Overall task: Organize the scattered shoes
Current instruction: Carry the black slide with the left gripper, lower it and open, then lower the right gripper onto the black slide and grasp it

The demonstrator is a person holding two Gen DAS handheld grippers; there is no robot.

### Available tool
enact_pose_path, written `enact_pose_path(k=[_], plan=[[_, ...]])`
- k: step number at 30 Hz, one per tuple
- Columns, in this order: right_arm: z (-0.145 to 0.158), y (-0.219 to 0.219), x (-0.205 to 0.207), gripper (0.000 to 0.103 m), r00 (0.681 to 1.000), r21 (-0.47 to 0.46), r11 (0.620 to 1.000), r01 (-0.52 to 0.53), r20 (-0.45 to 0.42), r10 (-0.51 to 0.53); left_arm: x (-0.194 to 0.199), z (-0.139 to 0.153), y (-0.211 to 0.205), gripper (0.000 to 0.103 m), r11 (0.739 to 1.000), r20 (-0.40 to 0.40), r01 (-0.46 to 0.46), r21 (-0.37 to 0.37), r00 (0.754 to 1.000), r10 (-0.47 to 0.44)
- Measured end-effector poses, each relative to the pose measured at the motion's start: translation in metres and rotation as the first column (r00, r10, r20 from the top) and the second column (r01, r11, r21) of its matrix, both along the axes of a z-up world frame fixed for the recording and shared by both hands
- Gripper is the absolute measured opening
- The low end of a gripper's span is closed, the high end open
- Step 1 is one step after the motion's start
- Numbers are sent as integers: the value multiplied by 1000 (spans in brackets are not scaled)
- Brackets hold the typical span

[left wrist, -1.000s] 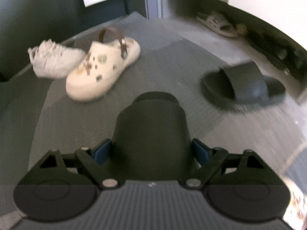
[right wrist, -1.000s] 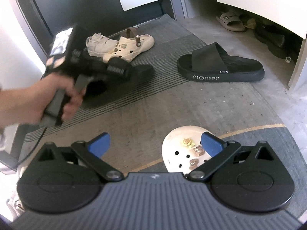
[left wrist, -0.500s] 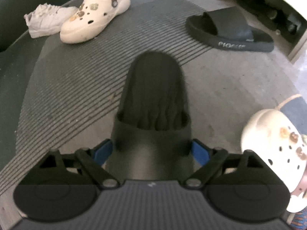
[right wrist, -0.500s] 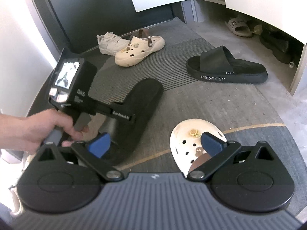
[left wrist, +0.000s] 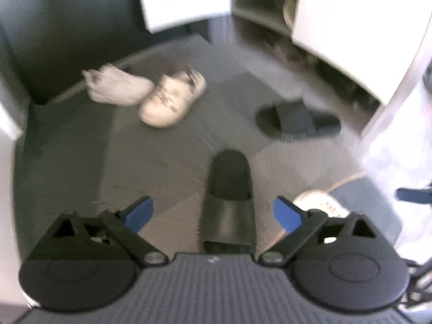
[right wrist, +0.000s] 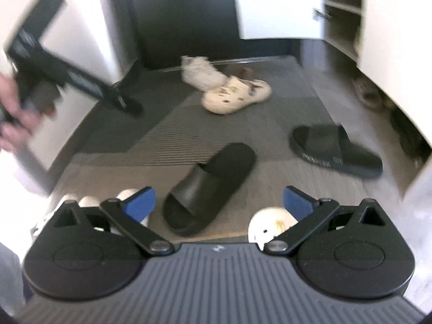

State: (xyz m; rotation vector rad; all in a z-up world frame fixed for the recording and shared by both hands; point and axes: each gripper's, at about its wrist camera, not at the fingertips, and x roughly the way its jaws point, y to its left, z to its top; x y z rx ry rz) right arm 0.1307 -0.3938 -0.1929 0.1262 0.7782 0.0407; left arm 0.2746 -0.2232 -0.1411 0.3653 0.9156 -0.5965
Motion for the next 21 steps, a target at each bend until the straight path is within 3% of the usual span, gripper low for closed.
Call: enact_pose_path(k=[2, 5, 11, 15, 17, 21], plan=[[25, 9, 11, 103, 997, -33, 997, -72, -27, 71, -23, 53, 34, 102, 998, 46, -56, -26, 997, 57], [59, 26, 36, 103, 985, -96, 984, -153, -93, 144, -52, 104, 68, 103, 992, 88, -96, -79, 991, 103], [101, 54, 115, 103, 968, -138, 975, -171, -208, 140, -91, 178, 133, 103, 961, 121, -161, -223, 974, 191], [100, 67, 176, 103, 971, -149, 981, -126, -222, 91, -108, 192, 177, 103, 931, 155, -237, -277, 946, 286], [91, 69, 192, 103, 976, -121, 989, -83, -209, 56, -111, 197, 201, 103, 902, 154, -290, -318, 923, 351], [36, 68, 219, 102, 965, 9, 1000, 5, -262, -2, -103, 201, 212, 103, 889, 164, -318, -329, 908, 386]])
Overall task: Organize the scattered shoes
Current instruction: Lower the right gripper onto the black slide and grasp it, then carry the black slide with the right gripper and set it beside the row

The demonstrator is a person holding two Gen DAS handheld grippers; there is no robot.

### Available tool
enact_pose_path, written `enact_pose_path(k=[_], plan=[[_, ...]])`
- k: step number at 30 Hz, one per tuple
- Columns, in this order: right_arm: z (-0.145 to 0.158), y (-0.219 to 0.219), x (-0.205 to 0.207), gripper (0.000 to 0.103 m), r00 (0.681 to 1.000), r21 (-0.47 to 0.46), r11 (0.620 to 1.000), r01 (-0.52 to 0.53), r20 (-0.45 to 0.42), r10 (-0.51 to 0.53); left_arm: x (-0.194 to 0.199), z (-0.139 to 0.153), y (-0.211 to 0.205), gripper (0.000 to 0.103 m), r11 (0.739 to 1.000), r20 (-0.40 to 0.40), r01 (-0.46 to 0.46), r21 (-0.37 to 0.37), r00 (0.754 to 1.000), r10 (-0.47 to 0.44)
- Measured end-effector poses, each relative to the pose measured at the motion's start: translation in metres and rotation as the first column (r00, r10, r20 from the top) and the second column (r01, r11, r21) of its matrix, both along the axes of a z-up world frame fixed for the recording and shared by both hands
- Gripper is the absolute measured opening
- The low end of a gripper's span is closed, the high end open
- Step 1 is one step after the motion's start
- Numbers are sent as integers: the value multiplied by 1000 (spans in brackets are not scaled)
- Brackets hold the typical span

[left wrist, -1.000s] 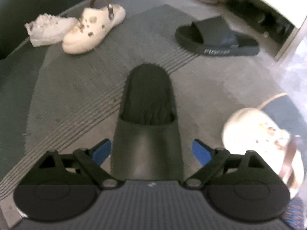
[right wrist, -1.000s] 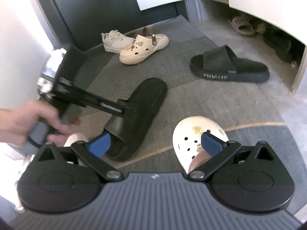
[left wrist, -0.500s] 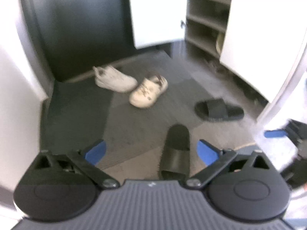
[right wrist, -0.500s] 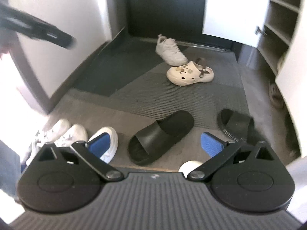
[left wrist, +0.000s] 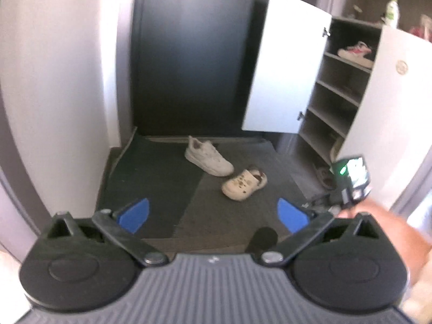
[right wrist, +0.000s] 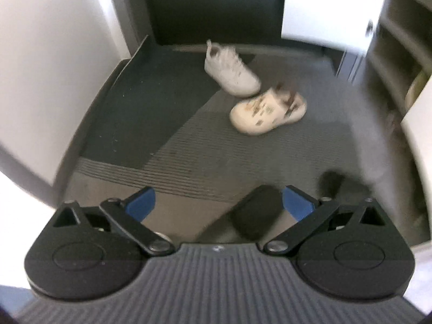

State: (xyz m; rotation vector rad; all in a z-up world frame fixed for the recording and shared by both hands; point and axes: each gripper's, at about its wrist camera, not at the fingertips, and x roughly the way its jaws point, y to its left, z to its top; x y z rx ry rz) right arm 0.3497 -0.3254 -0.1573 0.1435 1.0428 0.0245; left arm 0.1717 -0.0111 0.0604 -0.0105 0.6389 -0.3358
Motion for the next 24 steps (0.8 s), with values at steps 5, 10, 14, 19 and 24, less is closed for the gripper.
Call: enact_pose_path(k=[5, 10, 14, 19, 24], plan=[[-87, 6, 20, 96, 989, 13, 1000, -16, -146, 17, 17, -11, -12, 103, 1000, 0, 7, 16, 1000, -7], [-160, 10, 40, 87, 963, -5, 998, -67, -261, 63, 41, -29, -26, 103, 999, -100, 30, -41, 994, -34], [-210, 16, 61, 72, 935, 12, 991, -133, -330, 130, 70, -56, -42, 103, 999, -217, 20, -48, 976, -30], [-256, 16, 86, 70, 879, 30, 985, -172, -447, 167, 87, -78, -63, 103, 997, -191, 23, 75, 981, -8], [-276, 14, 97, 70, 831, 72, 976, -204, -514, 212, 112, -110, -66, 103, 1000, -340, 27, 16, 940, -20]])
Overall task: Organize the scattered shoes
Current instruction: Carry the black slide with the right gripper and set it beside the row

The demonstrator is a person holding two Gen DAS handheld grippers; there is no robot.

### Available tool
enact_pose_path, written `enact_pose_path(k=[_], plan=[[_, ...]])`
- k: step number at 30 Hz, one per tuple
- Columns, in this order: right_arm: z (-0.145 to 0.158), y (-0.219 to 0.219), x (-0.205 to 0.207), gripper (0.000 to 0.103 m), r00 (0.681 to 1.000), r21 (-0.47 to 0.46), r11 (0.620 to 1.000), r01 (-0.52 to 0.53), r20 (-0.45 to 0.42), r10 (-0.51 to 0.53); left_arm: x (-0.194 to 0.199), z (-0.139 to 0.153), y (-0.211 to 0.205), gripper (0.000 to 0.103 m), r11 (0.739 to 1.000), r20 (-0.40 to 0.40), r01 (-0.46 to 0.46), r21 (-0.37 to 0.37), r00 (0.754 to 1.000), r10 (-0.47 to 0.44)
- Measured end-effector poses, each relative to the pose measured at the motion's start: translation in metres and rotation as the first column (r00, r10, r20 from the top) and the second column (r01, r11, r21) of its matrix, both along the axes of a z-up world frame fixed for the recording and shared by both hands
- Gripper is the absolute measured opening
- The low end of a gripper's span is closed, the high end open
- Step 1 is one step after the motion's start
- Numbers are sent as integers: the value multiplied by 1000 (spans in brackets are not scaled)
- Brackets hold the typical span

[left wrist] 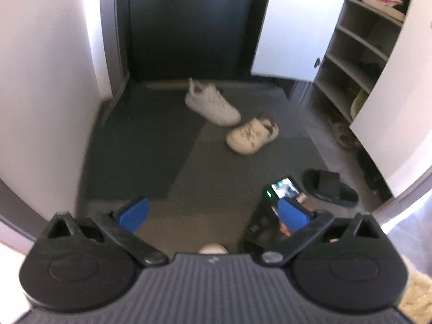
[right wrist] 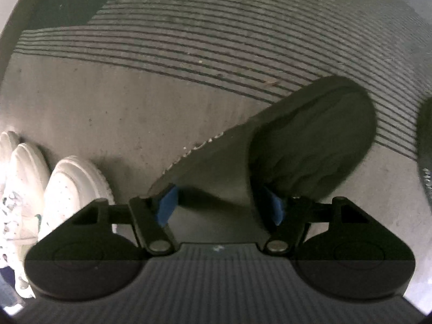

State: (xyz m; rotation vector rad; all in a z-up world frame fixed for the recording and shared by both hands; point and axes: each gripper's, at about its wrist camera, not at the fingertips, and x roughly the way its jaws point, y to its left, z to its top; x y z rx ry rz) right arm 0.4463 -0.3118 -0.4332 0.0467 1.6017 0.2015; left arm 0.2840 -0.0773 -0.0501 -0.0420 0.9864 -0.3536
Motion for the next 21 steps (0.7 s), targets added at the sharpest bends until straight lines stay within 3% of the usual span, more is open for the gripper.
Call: enact_pose_path(k=[1, 4, 6, 8, 11, 14, 16, 18, 19, 21], plan=[[-2, -4, 0, 69, 1000, 27, 999, 22, -11, -22, 3, -5, 3, 103, 1000, -33, -4, -25, 999, 4], [-3, -16, 0, 45, 992, 115, 986, 122, -16, -121, 7, -16, 10, 103, 996, -106, -17, -91, 994, 8], [0, -20, 2, 25, 986, 141, 976, 168, 0, -170, 6, -20, 16, 103, 994, -116, -27, -103, 993, 15], [12, -26, 3, 15, 968, 193, 952, 239, 34, -250, 5, -23, 19, 103, 995, -115, -38, -96, 993, 27], [31, -37, 3, 13, 907, 291, 882, 371, 91, -412, 0, -28, 23, 103, 989, -145, -64, -132, 988, 44], [48, -49, -5, 11, 797, 446, 743, 499, 99, -595, -5, -29, 25, 103, 985, -167, -74, -158, 985, 48], [53, -55, -13, 11, 694, 530, 619, 579, 78, -715, -8, -28, 24, 103, 985, -164, -78, -155, 985, 52], [51, -61, -29, 11, 512, 625, 394, 673, -10, -859, -12, -23, 22, 103, 986, -141, -75, -147, 989, 54], [49, -61, -34, 11, 458, 643, 325, 693, -45, -888, -15, -19, 21, 103, 988, -122, -68, -142, 991, 51], [35, -56, -49, 12, 317, 667, 139, 732, -152, -936, -18, -13, 18, 103, 990, -94, -63, -125, 994, 51]])
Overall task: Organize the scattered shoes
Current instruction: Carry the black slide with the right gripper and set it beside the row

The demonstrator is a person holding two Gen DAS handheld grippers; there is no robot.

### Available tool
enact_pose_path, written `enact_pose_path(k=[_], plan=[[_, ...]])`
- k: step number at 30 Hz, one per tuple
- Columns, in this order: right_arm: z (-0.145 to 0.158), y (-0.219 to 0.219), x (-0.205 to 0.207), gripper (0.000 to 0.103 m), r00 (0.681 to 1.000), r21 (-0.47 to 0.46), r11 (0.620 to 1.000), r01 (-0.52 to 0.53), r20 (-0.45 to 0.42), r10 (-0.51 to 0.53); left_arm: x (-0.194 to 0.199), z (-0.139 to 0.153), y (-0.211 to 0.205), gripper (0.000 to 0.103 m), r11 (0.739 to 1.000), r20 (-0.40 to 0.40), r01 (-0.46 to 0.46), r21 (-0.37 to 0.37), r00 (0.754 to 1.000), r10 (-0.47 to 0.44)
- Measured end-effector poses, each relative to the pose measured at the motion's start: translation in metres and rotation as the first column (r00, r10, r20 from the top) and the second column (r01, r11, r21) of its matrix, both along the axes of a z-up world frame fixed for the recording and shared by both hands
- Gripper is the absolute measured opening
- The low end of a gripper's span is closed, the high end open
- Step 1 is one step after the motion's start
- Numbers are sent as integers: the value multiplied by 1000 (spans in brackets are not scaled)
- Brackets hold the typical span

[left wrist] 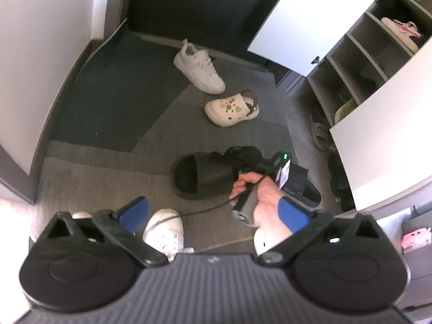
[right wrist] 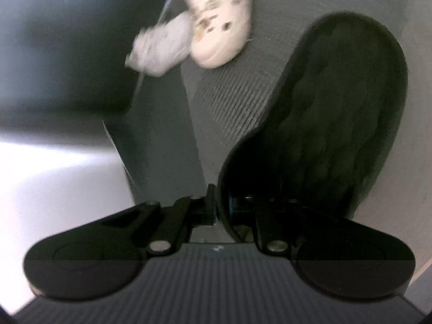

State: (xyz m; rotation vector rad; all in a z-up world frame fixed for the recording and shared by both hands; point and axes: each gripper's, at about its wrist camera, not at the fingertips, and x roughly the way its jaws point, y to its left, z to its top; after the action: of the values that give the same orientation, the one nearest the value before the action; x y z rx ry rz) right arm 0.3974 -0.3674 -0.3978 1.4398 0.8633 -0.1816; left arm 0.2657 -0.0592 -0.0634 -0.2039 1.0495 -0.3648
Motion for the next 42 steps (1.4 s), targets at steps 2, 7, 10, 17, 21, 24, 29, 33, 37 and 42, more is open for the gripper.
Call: enact_pose_path(k=[2, 7, 10, 17, 21, 24, 29, 33, 37, 42], plan=[[-10, 4, -12, 12, 995, 62, 993, 101, 0, -101, 0, 4, -2, 103, 1000, 9, -6, 9, 1000, 6], [-39, 24, -41, 12, 946, 99, 940, 325, -37, -323, 4, 9, -8, 103, 999, -14, -7, -35, 1000, 7], [-60, 35, -44, 12, 926, 162, 911, 378, -65, -372, 6, 12, -15, 103, 999, -5, 8, -47, 1000, -8], [-68, 56, -9, 15, 976, 174, 961, 213, 7, -218, 14, 17, -23, 103, 1000, 67, 6, 14, 998, -7], [-60, 55, 12, 44, 998, 101, 993, 62, 3, -63, 17, 21, -20, 103, 999, 95, -20, 27, 995, 17], [-48, 52, 20, 76, 999, -1, 999, -51, 8, 51, 17, 27, -14, 103, 999, 118, -39, 28, 992, 36], [-19, 42, 9, 83, 974, -146, 971, -187, 104, 203, 6, 44, 4, 103, 998, 159, -63, 7, 985, 61], [3, 40, 6, 83, 889, -384, 850, -362, 133, 439, -7, 53, 17, 103, 998, 181, -65, 8, 982, 63], [6, 62, -2, 83, 724, -552, 615, -563, 30, 689, -13, 59, 28, 103, 997, 193, -72, -3, 979, 72], [-2, 94, -5, 81, 564, -654, 373, -659, -100, 820, -10, 59, 36, 103, 995, 187, -95, -9, 978, 95]])
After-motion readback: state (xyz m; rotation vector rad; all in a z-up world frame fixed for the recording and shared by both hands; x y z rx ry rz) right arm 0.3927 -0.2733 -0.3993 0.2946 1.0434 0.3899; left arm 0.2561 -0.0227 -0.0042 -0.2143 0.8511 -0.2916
